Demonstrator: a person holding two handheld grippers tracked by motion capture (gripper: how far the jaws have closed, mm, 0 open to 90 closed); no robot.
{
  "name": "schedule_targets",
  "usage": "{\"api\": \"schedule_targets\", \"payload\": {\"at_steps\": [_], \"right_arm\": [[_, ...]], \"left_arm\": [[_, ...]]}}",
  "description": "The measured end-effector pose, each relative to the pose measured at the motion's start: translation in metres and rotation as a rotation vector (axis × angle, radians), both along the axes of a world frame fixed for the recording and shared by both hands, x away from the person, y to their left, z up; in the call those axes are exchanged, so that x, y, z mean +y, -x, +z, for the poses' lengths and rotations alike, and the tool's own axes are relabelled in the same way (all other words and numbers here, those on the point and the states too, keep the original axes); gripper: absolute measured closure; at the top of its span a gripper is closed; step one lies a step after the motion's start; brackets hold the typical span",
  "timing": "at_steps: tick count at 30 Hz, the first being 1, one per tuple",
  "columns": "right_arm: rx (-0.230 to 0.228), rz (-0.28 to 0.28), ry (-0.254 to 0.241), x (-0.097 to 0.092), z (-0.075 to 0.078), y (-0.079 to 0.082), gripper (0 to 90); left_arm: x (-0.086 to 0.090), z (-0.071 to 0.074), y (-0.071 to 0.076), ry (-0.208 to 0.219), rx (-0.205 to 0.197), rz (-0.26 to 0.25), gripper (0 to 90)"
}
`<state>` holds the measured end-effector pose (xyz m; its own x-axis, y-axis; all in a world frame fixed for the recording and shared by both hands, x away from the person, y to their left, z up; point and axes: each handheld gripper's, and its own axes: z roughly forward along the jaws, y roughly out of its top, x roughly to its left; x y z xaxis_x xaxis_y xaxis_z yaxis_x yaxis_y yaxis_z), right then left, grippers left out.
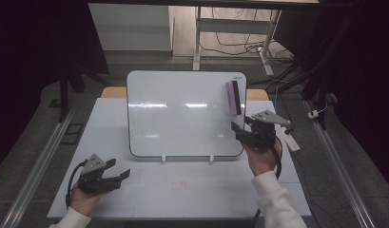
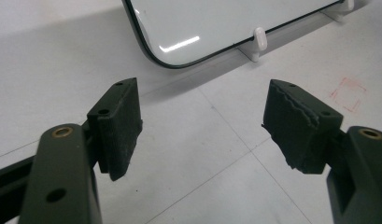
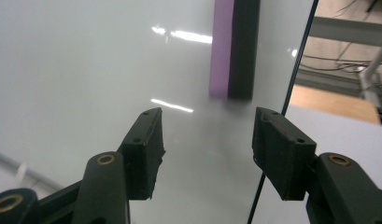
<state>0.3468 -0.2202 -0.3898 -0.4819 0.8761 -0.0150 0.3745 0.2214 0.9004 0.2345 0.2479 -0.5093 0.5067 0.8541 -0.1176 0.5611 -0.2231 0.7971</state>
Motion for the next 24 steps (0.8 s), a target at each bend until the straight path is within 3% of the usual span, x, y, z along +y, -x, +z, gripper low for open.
{"api": "schedule_targets", "payload": {"at_steps": [7,13,18,24], "right_arm": [[0.032,0.109,-0.036,-0.026,-0.034,0.032,39.1],[0.042,0.168,-0.049,-0.047,-0.061,0.051,36.5],[0.055,0.198,-0.037,-0.06,-0.08,0.057,36.3],[0.057,0.232,-0.006,-0.066,-0.092,0.06,36.3]], "left_arm": [[-0.002,0.0,-0.001,0.012,0.007,-0.014,28.0],[-0.001,-0.001,-0.002,0.019,0.013,-0.02,27.6],[-0.002,-0.002,-0.003,0.017,0.022,-0.033,27.2],[-0.001,-0.003,-0.002,0.018,0.021,-0.038,27.0]]}}
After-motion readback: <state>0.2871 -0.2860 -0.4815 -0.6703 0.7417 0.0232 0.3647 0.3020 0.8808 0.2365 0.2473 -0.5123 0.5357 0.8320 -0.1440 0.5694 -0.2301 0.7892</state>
